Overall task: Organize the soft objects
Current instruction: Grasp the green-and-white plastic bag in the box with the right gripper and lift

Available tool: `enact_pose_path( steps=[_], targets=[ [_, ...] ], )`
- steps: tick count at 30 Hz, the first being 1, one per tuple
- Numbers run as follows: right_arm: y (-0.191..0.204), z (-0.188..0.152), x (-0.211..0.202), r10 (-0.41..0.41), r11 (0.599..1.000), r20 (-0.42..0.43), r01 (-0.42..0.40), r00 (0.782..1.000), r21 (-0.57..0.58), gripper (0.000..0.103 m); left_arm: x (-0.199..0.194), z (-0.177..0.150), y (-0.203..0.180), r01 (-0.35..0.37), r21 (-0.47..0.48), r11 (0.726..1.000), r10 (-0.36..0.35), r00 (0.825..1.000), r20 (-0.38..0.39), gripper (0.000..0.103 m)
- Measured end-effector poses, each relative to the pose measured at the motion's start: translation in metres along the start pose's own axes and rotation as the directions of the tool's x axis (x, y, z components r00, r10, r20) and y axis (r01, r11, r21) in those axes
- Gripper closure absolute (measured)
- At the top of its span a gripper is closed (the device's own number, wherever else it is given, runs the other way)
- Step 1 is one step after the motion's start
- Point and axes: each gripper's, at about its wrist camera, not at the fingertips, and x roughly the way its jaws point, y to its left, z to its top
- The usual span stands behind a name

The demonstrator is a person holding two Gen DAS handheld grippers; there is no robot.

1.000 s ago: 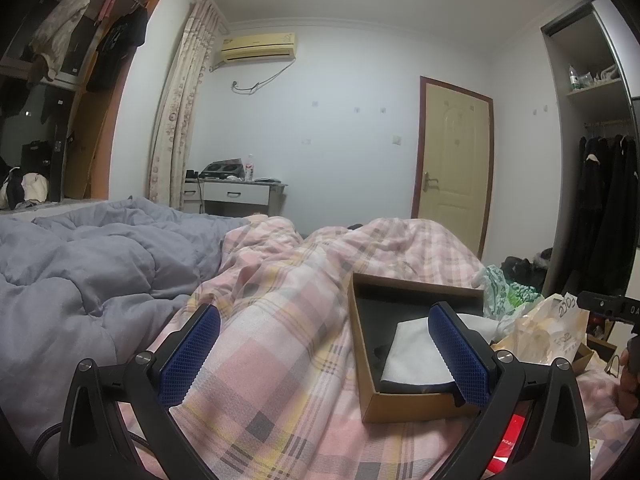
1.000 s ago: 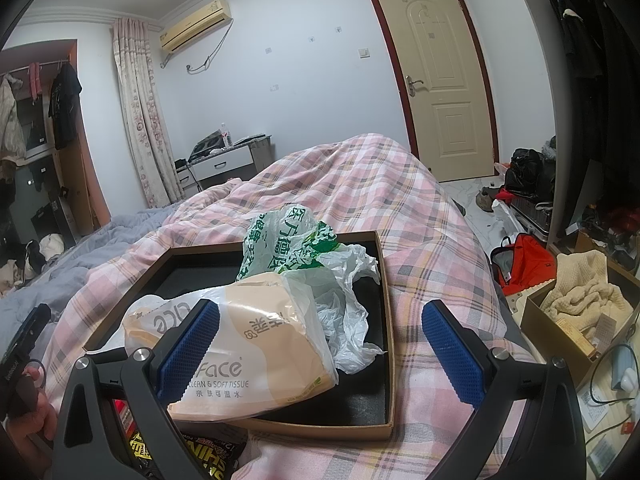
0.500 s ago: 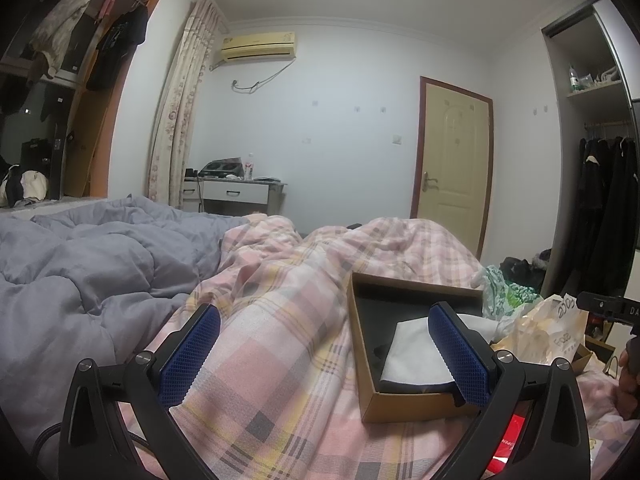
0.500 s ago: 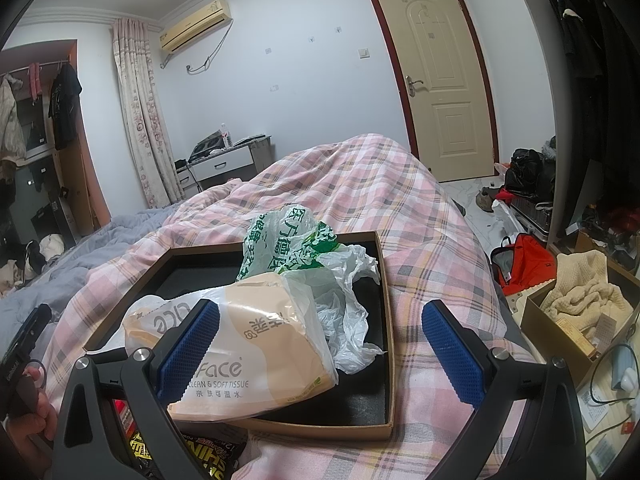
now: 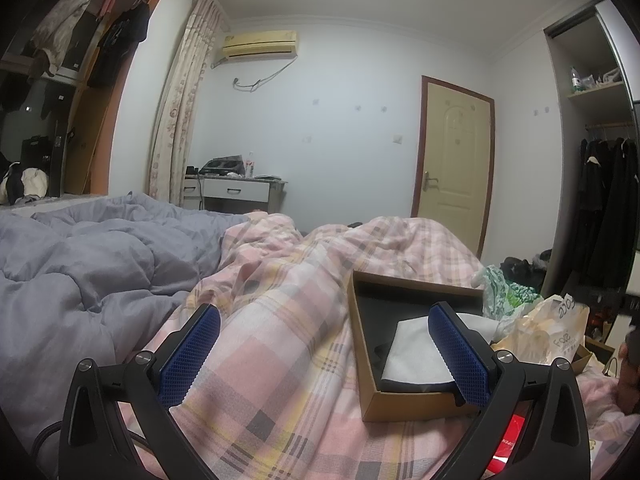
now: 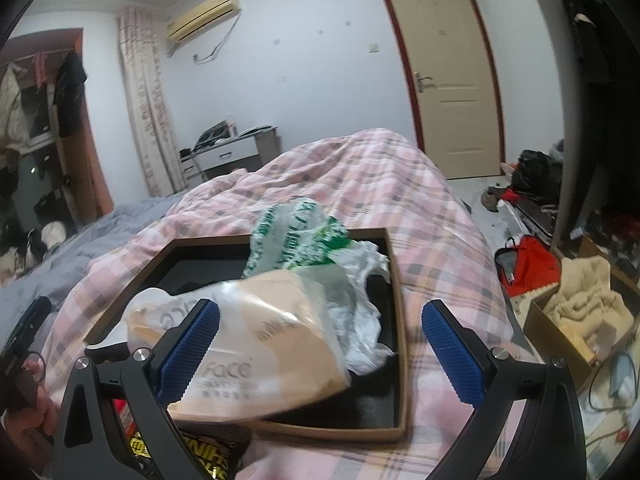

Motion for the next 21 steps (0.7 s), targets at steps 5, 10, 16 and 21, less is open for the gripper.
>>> enact_pose_path(
  steps=[5, 10, 16, 21],
  targets=[
    [0.018, 0.043, -0.004, 0.064, 0.994, 0.013, -0.062, 0.998, -0.093, 0.002, 0.002, 0.000, 0.000, -0.002, -0.003, 1.000, 0.002, 1.000, -0.008, 0.000],
    [0.018, 0.082, 0.041, 0.026, 0.998, -0.157, -0.036, 0.987, -0.058, 0.002, 0.003, 0.000, 0.000, -0.003, -0.004, 1.000, 0.003, 1.000, -0.011, 0.000],
    [0.006, 0.069, 0.110, -0.073, 0.996, -0.388, 0.050, 0.919, -0.069, 0.002, 0.003, 0.000, 0.000, -0.005, -0.005, 1.000, 0.005, 1.000, -0.013, 0.000],
    [0.000, 0.052, 0.132, -0.115, 0.992, -0.495, 0.076, 0.861, -0.098, 0.002, 0.003, 0.000, 0.000, -0.005, -0.005, 1.000, 0.005, 1.000, -0.013, 0.000]
  ],
)
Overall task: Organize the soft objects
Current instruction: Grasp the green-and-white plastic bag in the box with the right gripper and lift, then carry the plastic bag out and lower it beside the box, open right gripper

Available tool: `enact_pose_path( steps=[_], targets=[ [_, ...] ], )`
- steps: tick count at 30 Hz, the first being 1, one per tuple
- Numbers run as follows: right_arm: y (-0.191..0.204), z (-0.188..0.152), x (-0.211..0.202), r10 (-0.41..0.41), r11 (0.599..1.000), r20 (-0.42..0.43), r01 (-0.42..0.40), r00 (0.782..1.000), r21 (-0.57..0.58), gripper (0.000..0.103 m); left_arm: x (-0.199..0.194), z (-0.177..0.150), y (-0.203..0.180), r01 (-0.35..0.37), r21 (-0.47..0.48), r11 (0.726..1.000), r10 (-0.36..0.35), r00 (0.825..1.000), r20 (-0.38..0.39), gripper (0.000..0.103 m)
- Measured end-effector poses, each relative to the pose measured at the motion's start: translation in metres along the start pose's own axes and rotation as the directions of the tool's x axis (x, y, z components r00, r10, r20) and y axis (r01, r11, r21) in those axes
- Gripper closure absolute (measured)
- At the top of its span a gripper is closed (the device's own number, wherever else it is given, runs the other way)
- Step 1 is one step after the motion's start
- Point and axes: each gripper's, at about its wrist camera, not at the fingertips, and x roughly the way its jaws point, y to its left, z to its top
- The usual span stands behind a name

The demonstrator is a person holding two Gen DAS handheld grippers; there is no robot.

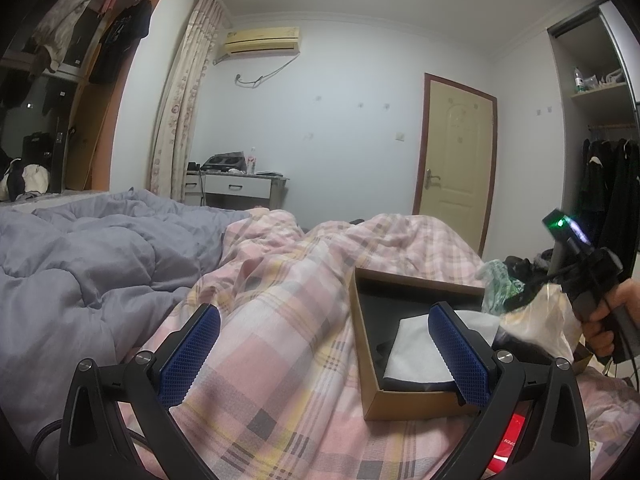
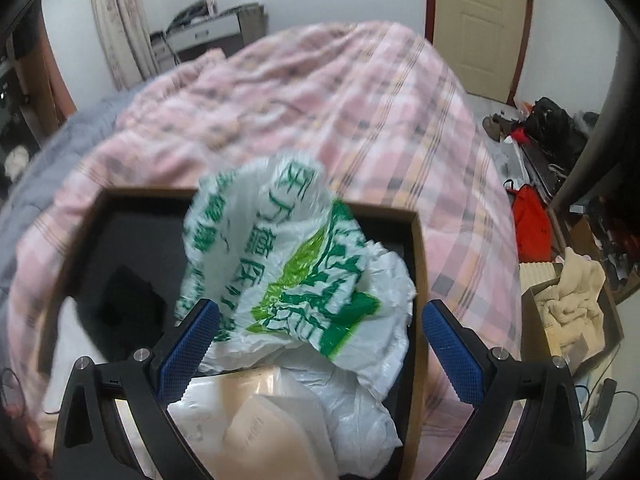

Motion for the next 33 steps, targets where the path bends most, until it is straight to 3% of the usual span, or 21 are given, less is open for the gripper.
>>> enact_pose_path(
  steps=[1, 2, 3, 5, 6, 9, 12, 15, 18, 21, 23, 27, 30, 33],
  targets=[
    [0.000, -0.001, 0.005, 0.002, 1.000, -0.018, -0.002, 1.000, -0.003, 0.002, 0.000, 0.000, 0.000, 0.000, 0.000, 1.000, 0.000, 1.000, 0.000, 0.000],
    [-0.001, -0.002, 0.006, 0.005, 1.000, -0.030, -0.005, 1.000, -0.002, 0.009, 0.000, 0.000, 0.000, 0.000, -0.001, 1.000, 0.000, 1.000, 0.000, 0.000],
    [-0.001, -0.003, 0.009, 0.022, 1.000, -0.033, -0.022, 0.999, 0.005, 0.033, 0.000, 0.000, 0.000, 0.000, -0.002, 1.000, 0.000, 1.000, 0.000, 0.000],
    [-0.007, -0.005, 0.014, 0.083, 0.996, -0.057, -0.081, 0.995, 0.042, 0.065, 0.000, 0.000, 0.000, 0.000, -0.002, 1.000, 0.000, 1.000, 0.000, 0.000],
    [-0.010, -0.006, 0.014, 0.116, 0.991, -0.057, -0.112, 0.992, 0.069, 0.073, 0.000, 0.000, 0.000, 0.000, -0.001, 1.000, 0.000, 1.000, 0.001, 0.000],
    [-0.012, -0.007, 0.000, 0.134, 0.988, 0.000, -0.134, 0.991, 0.076, 0.082, 0.000, 0.000, 0.000, 0.000, -0.002, 1.000, 0.000, 1.000, 0.001, 0.000],
    [-0.008, -0.009, -0.027, 0.102, 0.993, 0.096, -0.108, 0.990, 0.054, 0.082, 0.000, 0.000, 0.001, 0.001, -0.003, 1.000, -0.001, 1.000, 0.002, 0.000],
    [-0.002, -0.007, -0.069, 0.067, 0.996, 0.231, -0.077, 0.971, 0.036, 0.082, -0.001, -0.001, 0.003, 0.006, -0.013, 1.000, -0.006, 1.000, 0.000, 0.000],
    [0.010, -0.011, -0.120, 0.081, 0.996, 0.386, -0.088, 0.919, 0.000, 0.082, 0.001, 0.000, 0.006, 0.009, -0.028, 1.000, -0.009, 1.000, -0.011, 0.000],
    [0.029, -0.023, -0.159, 0.188, 0.982, 0.465, -0.172, 0.865, -0.077, 0.082, 0.000, 0.000, 0.009, 0.001, -0.044, 0.999, -0.002, 1.000, -0.016, 0.000],
    [0.050, -0.039, -0.177, 0.278, 0.960, 0.455, -0.224, 0.846, -0.170, 0.082, 0.000, 0.001, 0.010, 0.000, -0.054, 0.999, -0.001, 1.000, -0.019, 0.000],
    [0.082, -0.093, -0.181, 0.399, 0.901, 0.352, -0.291, 0.847, -0.321, 0.082, 0.005, 0.000, 0.011, -0.009, -0.062, 0.998, 0.006, 0.999, -0.048, 0.000],
    [0.085, -0.133, -0.173, 0.429, 0.877, 0.304, -0.313, 0.851, -0.364, 0.082, 0.006, 0.000, 0.010, -0.012, -0.058, 0.998, 0.009, 0.998, -0.054, 0.000],
    [0.084, -0.162, -0.165, 0.385, 0.883, 0.283, -0.262, 0.879, -0.389, 0.082, 0.007, -0.001, 0.010, -0.011, -0.054, 0.998, 0.008, 0.999, -0.054, 0.000]
  ],
)
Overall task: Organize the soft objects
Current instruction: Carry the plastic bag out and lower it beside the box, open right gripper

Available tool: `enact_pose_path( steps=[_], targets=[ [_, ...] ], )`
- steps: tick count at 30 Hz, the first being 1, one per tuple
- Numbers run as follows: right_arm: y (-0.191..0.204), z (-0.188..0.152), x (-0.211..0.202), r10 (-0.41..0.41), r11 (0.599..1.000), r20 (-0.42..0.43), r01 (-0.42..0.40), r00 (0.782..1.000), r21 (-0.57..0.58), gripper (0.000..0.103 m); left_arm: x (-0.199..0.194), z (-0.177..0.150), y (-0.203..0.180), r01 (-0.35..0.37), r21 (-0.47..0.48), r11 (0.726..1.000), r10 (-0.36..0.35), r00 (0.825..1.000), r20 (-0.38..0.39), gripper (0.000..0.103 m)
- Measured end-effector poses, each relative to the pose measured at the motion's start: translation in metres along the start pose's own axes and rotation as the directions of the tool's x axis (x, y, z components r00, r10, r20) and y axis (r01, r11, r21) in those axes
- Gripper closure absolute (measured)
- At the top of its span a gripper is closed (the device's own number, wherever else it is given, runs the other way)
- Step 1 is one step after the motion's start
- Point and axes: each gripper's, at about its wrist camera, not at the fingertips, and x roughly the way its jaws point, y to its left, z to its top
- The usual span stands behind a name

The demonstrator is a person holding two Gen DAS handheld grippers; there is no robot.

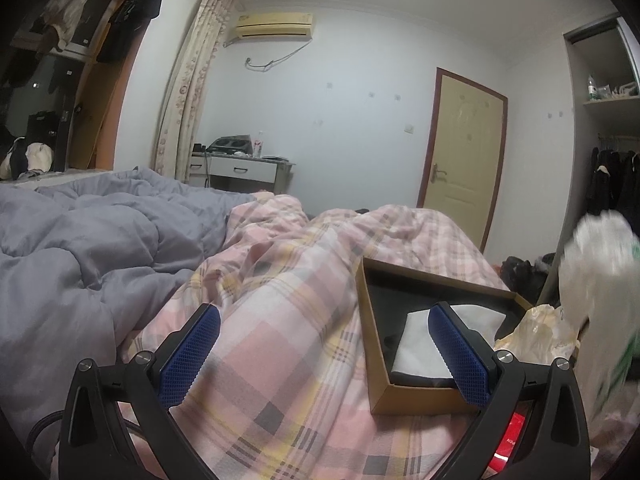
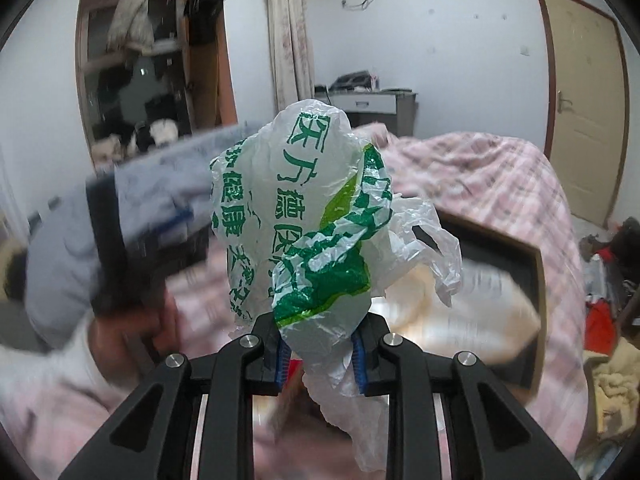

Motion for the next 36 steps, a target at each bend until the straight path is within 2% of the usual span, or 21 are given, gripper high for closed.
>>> enact_pose_path(
  steps=[2, 5, 9, 13, 16, 17, 18, 19, 20, 21, 24, 29, 32, 35, 36],
  targets=[
    [0.001, -0.013, -0.001, -0.028, 1.000, -0.013, 0.028, 1.000, -0.002, 0.082, 0.000, 0.000, 0.000, 0.001, -0.001, 1.000, -0.001, 1.000, -0.001, 0.000],
    [-0.006, -0.006, 0.010, -0.096, 0.995, -0.033, 0.096, 0.995, 0.011, 0.082, 0.001, 0.000, 0.000, -0.001, -0.002, 1.000, 0.001, 1.000, -0.002, 0.000],
    [-0.011, -0.013, 0.019, -0.129, 0.991, -0.104, 0.131, 0.986, 0.012, 0.081, 0.001, 0.000, 0.000, -0.001, 0.000, 1.000, 0.001, 1.000, -0.001, 0.000],
    [-0.001, -0.019, 0.010, -0.148, 0.989, -0.112, 0.149, 0.983, 0.003, 0.080, 0.000, 0.000, 0.000, -0.001, -0.001, 1.000, 0.001, 1.000, -0.001, 0.000],
    [0.002, -0.023, 0.010, -0.156, 0.988, -0.119, 0.157, 0.980, -0.001, 0.069, 0.001, 0.000, 0.000, 0.000, -0.002, 1.000, 0.000, 1.000, -0.001, 0.000],
    [0.001, -0.022, 0.008, -0.154, 0.988, -0.116, 0.155, 0.981, 0.004, 0.059, 0.001, 0.000, 0.000, -0.001, -0.002, 1.000, 0.001, 1.000, -0.002, 0.000],
    [0.005, -0.026, 0.005, -0.152, 0.988, -0.106, 0.154, 0.983, 0.011, 0.046, 0.001, 0.000, 0.000, -0.001, -0.001, 1.000, 0.001, 1.000, -0.001, 0.000],
    [0.004, -0.027, 0.003, -0.152, 0.988, -0.086, 0.154, 0.985, 0.021, 0.039, 0.001, 0.000, 0.000, 0.000, 0.000, 1.000, 0.000, 1.000, -0.001, 0.000],
    [0.002, -0.027, -0.004, -0.147, 0.988, -0.051, 0.149, 0.988, 0.034, 0.026, 0.001, 0.000, 0.000, -0.001, 0.000, 1.000, 0.001, 1.000, -0.001, 0.000],
    [0.000, -0.029, -0.009, -0.142, 0.989, -0.018, 0.143, 0.990, 0.047, 0.018, 0.001, 0.000, 0.000, 0.000, 0.000, 1.000, 0.000, 1.000, -0.001, 0.000],
    [-0.007, -0.032, -0.031, -0.145, 0.986, 0.095, 0.136, 0.985, 0.095, 0.011, 0.001, 0.000, -0.001, -0.001, -0.001, 1.000, 0.001, 1.000, -0.002, 0.000],
    [-0.025, -0.038, -0.052, -0.137, 0.976, 0.213, 0.094, 0.967, 0.199, 0.011, 0.001, 0.001, -0.001, 0.000, 0.000, 1.000, 0.000, 1.000, -0.002, 0.000],
    [-0.033, -0.040, -0.063, -0.163, 0.963, 0.277, 0.091, 0.947, 0.255, 0.011, 0.002, -0.001, 0.000, 0.002, 0.003, 1.000, -0.002, 1.000, -0.003, 0.000],
    [-0.044, -0.029, -0.074, -0.205, 0.947, 0.348, 0.096, 0.915, 0.306, 0.010, 0.004, -0.002, -0.001, 0.001, 0.015, 1.000, -0.001, 1.000, -0.009, 0.000],
    [-0.048, -0.025, -0.076, -0.220, 0.940, 0.363, 0.098, 0.905, 0.326, 0.005, 0.004, -0.002, -0.002, 0.002, 0.022, 1.000, -0.002, 1.000, -0.012, 0.000]
  ],
)
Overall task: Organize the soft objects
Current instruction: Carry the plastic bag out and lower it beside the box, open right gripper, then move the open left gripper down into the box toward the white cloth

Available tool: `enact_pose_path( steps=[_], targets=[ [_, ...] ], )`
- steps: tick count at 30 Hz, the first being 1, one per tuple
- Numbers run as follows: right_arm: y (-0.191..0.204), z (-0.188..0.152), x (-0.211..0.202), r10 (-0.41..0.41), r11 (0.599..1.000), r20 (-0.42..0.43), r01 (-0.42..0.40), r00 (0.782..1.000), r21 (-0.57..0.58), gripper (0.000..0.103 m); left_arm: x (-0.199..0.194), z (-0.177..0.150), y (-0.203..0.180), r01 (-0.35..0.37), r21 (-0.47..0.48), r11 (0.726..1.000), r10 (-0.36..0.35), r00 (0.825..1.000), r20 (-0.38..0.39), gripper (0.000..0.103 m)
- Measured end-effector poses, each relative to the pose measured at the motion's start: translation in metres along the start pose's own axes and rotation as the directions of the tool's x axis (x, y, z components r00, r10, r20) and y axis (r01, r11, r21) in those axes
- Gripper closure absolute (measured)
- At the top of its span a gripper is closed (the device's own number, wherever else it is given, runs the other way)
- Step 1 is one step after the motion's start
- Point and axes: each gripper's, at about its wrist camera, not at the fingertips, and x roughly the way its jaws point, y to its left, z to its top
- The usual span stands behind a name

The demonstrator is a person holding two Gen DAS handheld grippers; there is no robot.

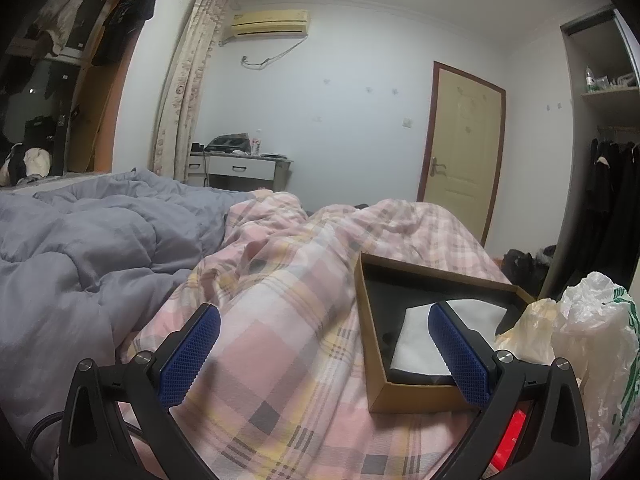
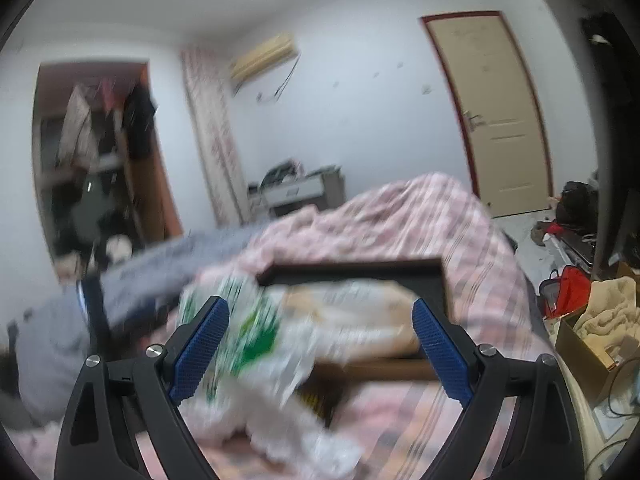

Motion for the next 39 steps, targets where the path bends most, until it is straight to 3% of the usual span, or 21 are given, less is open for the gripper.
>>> enact_pose_path(
  steps=[1, 5, 8, 11, 16, 23, 28, 34, 37, 39],
  targets=[
    [-0.003, 0.008, 0.002, -0.024, 0.999, 0.034, 0.023, 0.999, 0.024, 0.001, 0.001, 0.000, -0.002, 0.003, 0.009, 1.000, -0.003, 1.000, -0.003, 0.000],
    [-0.011, 0.020, 0.020, -0.147, 0.988, 0.116, 0.141, 0.982, 0.059, 0.000, 0.000, 0.000, -0.010, 0.030, 0.047, 0.998, -0.029, 1.000, -0.011, 0.000],
    [-0.018, 0.005, 0.049, -0.238, 0.970, 0.066, 0.233, 0.969, 0.068, 0.000, 0.000, 0.003, -0.018, 0.050, 0.075, 0.996, -0.049, 0.999, -0.010, 0.000],
    [-0.027, -0.009, 0.073, -0.234, 0.967, -0.078, 0.240, 0.969, 0.087, 0.000, 0.003, 0.008, -0.023, 0.071, 0.074, 0.995, -0.071, 0.997, -0.007, 0.000],
    [-0.040, -0.009, 0.065, -0.229, 0.961, -0.063, 0.236, 0.971, 0.145, 0.000, 0.019, 0.014, -0.035, 0.100, 0.095, 0.991, -0.094, 0.994, -0.061, 0.000],
    [-0.066, -0.015, 0.063, -0.225, 0.928, -0.118, 0.249, 0.967, 0.276, 0.000, 0.037, 0.006, -0.061, 0.133, 0.192, 0.972, -0.106, 0.984, -0.147, 0.000],
    [-0.065, -0.018, 0.063, -0.221, 0.923, -0.137, 0.253, 0.966, 0.290, 0.000, 0.047, -0.002, -0.075, 0.160, 0.247, 0.956, -0.111, 0.973, -0.201, 0.001],
    [-0.064, -0.019, 0.063, -0.221, 0.926, -0.145, 0.254, 0.964, 0.279, 0.000, 0.059, -0.009, -0.082, 0.195, 0.265, 0.944, -0.121, 0.955, -0.272, 0.018],
    [-0.067, -0.019, 0.064, -0.218, 0.924, -0.150, 0.254, 0.964, 0.287, 0.000, 0.061, -0.012, -0.086, 0.210, 0.280, 0.937, -0.124, 0.947, -0.297, 0.036],
    [-0.068, -0.019, 0.064, -0.217, 0.923, -0.153, 0.253, 0.964, 0.291, 0.000, 0.066, -0.016, -0.088, 0.221, 0.285, 0.933, -0.120, 0.936, -0.330, 0.055]
  ],
)
